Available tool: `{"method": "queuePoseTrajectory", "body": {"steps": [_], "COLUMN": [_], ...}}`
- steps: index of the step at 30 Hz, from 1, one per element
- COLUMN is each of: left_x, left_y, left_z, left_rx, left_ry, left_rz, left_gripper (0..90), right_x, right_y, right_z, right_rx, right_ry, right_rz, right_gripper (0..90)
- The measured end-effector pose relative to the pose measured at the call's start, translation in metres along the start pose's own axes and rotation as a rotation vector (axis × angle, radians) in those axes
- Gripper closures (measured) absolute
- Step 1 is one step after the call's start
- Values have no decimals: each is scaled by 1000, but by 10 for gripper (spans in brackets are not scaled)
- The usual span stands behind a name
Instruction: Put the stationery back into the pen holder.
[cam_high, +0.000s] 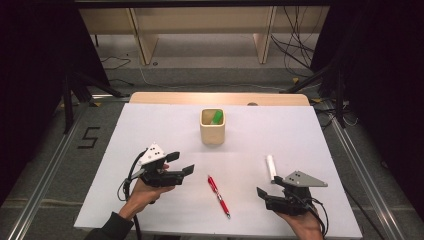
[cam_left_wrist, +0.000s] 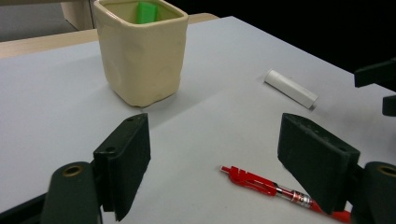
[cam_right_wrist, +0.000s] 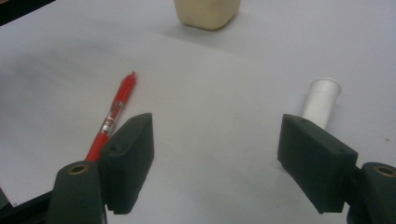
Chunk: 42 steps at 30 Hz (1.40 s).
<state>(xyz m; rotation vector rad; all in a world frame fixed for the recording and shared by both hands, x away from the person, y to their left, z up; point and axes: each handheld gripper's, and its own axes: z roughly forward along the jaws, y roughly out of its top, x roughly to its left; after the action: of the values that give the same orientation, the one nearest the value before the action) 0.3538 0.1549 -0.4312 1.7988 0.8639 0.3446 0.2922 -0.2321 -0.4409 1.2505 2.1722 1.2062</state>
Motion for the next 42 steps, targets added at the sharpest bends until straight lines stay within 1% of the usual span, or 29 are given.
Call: {"method": "queuePoseTrajectory", "body": {"steps": [1, 3, 7, 10, 11, 13, 15, 18, 19, 23, 27, 33, 36, 40, 42], "left_x": [0, 1, -1, -2, -2, -4, -5, -6, -6, -8, -5, -3, -2, -1, -1], "left_y": [-1, -3, -8, -12, -13, -15, -16, -18, -18, -22, -23, -26, -27, -30, -31], "left_z": [-1, -2, -5, -6, -6, -7, -8, -10, -11, -14, -16, -19, -22, -23, -23], "left_rx": [1, -9, -16, -28, -27, -18, -23, -27, -27, -15, -1, 8, 1, -2, 2], "left_ry": [-1, -2, 12, 18, 13, 15, 13, 11, 9, 19, 26, 34, 36, 35, 34], "left_rz": [-4, -19, -12, -20, -19, -8, -7, -4, -2, 29, 48, 43, 35, 18, 19], "left_gripper": [248, 248, 247, 247, 248, 247, 246, 243, 243, 238, 240, 238, 239, 238, 238], "right_x": [-3, -8, -18, -24, -26, -30, -33, -39, -41, -48, -53, -62, -65, -70, -72], "right_y": [2, 6, 13, 17, 18, 20, 22, 26, 27, 31, 34, 38, 40, 42, 43], "right_z": [0, 1, 6, 11, 13, 17, 20, 23, 24, 29, 32, 41, 45, 51, 54], "right_rx": [10, 22, 42, 61, 68, 82, 89, 114, 122, 137, 157, 192, 217, 240, 257], "right_ry": [3, -16, -39, -40, -42, -43, -51, -50, -56, -60, -62, -62, -70, -75, -77], "right_rz": [4, 10, 18, 20, 19, 29, 33, 43, 44, 60, 65, 81, 80, 98, 97], "right_gripper": [279, 279, 287, 295, 295, 297, 304, 305, 305, 305, 308, 313, 319, 325, 329]}}
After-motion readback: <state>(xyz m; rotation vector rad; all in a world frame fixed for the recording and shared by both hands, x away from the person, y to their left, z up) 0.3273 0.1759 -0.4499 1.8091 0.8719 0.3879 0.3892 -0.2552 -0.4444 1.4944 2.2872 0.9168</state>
